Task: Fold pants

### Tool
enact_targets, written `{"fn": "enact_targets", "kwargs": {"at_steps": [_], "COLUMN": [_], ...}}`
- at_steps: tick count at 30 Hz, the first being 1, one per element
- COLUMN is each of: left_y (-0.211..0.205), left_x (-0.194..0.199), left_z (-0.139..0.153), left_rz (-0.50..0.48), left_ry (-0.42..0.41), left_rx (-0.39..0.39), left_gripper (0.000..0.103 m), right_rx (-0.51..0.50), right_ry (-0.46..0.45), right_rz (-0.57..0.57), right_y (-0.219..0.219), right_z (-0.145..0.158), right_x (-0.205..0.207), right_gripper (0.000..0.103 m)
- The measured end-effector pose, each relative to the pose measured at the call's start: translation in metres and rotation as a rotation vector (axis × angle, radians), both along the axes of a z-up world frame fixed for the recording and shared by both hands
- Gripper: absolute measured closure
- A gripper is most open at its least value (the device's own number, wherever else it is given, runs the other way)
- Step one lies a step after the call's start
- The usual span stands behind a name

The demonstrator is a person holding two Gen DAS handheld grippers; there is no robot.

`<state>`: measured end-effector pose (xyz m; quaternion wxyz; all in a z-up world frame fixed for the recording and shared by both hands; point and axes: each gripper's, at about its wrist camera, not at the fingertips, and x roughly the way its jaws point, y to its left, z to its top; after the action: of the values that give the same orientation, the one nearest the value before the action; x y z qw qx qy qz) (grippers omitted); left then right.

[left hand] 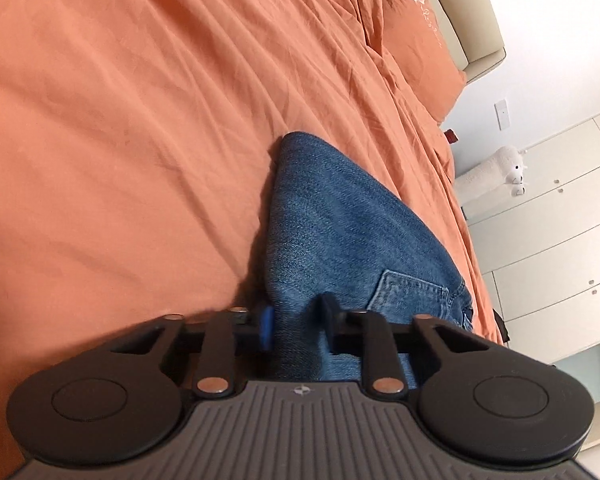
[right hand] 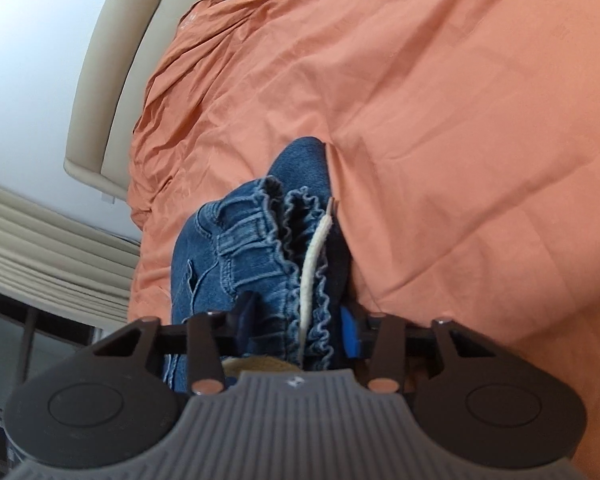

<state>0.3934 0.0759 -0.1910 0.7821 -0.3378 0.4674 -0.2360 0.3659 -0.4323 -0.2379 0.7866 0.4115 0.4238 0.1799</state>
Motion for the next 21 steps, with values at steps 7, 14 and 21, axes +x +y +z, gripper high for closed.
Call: {"fn": "enact_targets", "kwargs": {"at_steps": [7, 14, 21], "left_y": [-0.025, -0.032, -0.01], "left_x": [-0.007, -0.032, -0.073], "left_z": [0.043, 0.102, 0.181], "left_rz": [-0.017, -0.04, -0.042], "left_ry": [-0.076, -0.18, -0.256], "left_rx": [0.194, 0.282, 0.321], "left_gripper": [0.094, 0.095, 0.095], "right_rx": [-0.168, -0.282, -0.31], "right_ry": [-0.042, -0.1, -0.172], "right_rz": [0.004, 0.014, 0.036], "right_y": [0.017, 0.043, 0.075], "right_z": [0.037, 0.094, 0.16], "right_x": [-0.005, -0.022, -0.06], "right_gripper": [0.082, 0.086, 0.086]}}
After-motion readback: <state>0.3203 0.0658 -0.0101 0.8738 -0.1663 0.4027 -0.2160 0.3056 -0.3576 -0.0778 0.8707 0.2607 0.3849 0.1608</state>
